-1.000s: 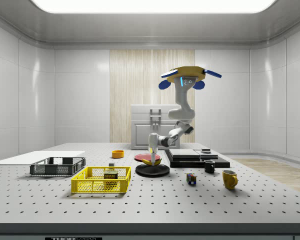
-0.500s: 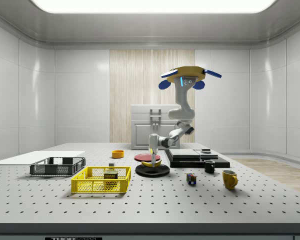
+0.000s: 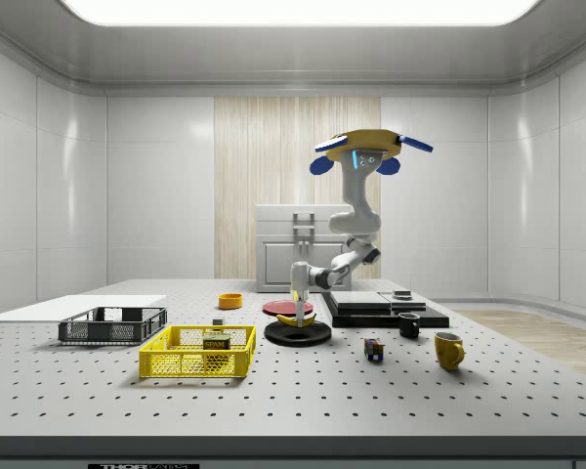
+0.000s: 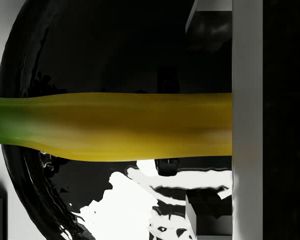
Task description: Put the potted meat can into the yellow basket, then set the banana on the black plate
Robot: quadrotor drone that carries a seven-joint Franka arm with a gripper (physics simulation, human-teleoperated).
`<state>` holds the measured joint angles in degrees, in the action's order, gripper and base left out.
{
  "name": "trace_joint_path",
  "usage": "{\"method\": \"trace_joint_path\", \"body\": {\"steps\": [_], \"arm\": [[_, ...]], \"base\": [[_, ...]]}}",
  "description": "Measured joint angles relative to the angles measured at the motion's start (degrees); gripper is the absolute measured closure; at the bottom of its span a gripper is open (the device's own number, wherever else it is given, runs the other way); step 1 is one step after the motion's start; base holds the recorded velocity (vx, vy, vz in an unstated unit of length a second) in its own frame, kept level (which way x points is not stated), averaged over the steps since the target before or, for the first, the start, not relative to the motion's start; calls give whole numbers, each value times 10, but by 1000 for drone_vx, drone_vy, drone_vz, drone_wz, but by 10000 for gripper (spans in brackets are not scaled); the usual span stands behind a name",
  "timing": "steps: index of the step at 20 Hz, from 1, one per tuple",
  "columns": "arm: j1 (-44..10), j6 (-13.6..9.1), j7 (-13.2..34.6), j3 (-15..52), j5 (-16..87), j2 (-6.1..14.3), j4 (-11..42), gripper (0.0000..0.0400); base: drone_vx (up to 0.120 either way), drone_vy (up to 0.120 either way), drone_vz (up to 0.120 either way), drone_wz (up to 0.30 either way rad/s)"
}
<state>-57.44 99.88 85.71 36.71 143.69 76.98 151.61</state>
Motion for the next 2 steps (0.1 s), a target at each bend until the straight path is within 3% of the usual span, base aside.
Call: {"method": "trace_joint_path", "body": {"steps": [2], "arm": [[2,-1,-1,-1,1,-1,0,2]], "base": [[0,0,0,0]]}}
